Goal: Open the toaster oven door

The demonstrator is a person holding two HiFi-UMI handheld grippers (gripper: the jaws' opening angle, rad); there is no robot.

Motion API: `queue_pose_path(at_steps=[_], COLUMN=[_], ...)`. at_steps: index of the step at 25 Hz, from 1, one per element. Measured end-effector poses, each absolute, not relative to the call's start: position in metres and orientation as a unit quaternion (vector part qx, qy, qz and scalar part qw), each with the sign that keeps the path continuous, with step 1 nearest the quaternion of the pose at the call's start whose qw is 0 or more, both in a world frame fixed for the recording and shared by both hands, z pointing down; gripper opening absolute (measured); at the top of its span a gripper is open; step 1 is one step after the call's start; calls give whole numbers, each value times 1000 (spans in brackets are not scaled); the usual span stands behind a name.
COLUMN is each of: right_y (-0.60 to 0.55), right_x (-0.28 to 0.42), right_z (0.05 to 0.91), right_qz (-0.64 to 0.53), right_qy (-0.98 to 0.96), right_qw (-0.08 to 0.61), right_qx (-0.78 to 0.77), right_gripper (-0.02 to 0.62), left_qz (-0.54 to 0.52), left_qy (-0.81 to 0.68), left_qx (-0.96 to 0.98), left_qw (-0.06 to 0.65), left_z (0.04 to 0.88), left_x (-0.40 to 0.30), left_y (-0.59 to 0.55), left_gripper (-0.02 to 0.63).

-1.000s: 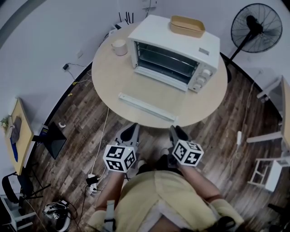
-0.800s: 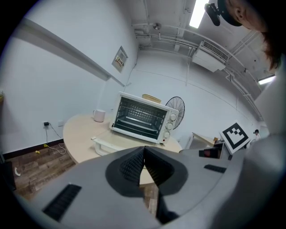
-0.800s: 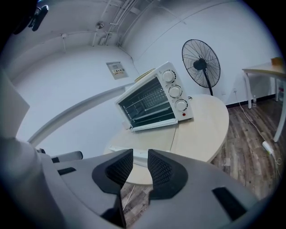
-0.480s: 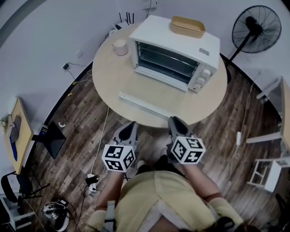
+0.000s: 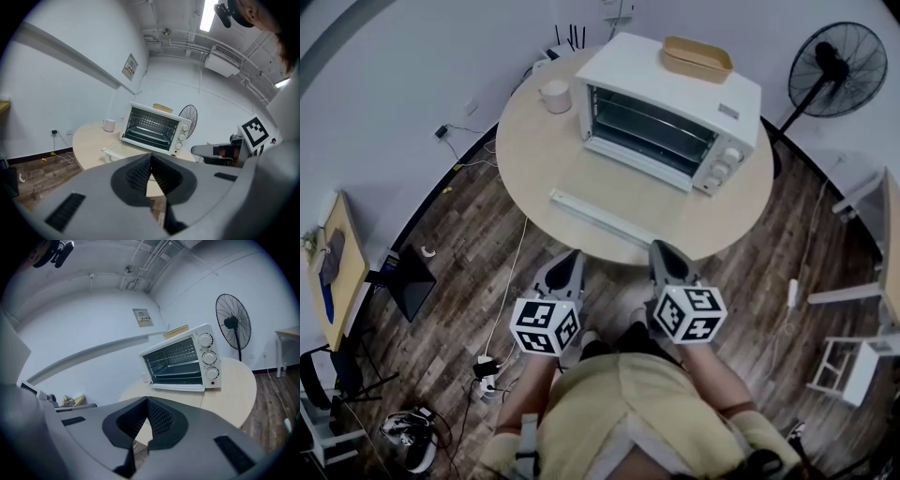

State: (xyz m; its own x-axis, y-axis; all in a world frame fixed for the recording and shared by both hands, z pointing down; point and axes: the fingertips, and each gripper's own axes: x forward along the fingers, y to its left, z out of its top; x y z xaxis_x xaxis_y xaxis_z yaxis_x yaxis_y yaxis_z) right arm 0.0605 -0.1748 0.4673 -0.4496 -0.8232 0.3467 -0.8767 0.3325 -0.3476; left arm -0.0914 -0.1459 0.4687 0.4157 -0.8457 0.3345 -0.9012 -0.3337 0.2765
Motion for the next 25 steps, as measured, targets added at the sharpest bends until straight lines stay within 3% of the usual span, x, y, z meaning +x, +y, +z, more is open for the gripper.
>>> queue_pose_path(at_steps=[25], right_y=[-182], right_x=[55], right_z=[472], right_qz=[241], right_qy=[-824], right_qw=[70], right_qx=[509], right_gripper=[2], left_qz=[66], left_qy=[-544], left_qx=[808], left_qw=[214], left_z=[469], left_x=[-93], left_y=[-152], left_gripper=[2])
